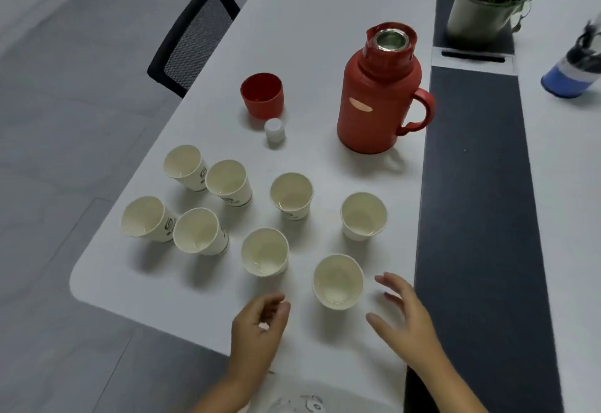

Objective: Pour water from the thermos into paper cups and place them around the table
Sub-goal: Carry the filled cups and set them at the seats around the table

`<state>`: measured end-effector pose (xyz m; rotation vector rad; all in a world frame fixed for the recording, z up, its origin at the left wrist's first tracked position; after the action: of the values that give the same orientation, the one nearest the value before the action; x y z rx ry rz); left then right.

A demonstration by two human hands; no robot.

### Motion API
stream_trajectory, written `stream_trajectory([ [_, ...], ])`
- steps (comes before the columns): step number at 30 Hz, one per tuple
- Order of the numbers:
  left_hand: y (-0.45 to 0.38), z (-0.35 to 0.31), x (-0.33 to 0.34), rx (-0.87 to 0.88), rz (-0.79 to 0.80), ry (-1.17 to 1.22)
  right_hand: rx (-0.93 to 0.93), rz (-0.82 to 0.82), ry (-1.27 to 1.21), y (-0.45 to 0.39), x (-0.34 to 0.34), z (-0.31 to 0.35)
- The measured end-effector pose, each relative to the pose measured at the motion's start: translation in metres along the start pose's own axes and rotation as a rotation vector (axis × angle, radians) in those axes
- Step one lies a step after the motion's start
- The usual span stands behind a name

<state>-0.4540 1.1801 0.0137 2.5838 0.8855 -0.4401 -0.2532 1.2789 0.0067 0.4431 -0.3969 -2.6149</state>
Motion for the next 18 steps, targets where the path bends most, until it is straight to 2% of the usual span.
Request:
stream_trajectory([
  [2,-0.007,0.017,-0.005,-0.092,0.004,-0.012,0.008,-0.016,-0.007,-0.001,0.021,-0.001],
  [5,-0.035,0.029,-0.013,-0.141,0.037,-0.011,0.009,-0.065,-0.037,-0.008,0.047,-0.002],
  [7,-0.057,0.028,-0.015,-0.1,0.072,-0.005,-0.023,-0.145,-0.067,-0.013,0.06,-0.003],
  [11,-0.088,0.024,-0.01,0.097,0.224,0.001,-0.028,-0.329,-0.098,-0.024,0.079,-0.002],
  [18,-0.1,0.024,-0.01,0.137,0.326,-0.048,0.027,-0.471,-0.126,-0.007,0.089,0.003],
])
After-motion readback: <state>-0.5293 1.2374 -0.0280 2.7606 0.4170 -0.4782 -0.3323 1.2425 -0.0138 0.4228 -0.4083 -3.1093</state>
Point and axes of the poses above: each hand's wrist, its own y-axis away from the middle knuckle, its own x-axis out of the palm, z = x × y, the point moved 2 cm from there along -y, towards the middle knuckle, and after that the axes turned 3 degrees about -y, right-handed, at the moved point
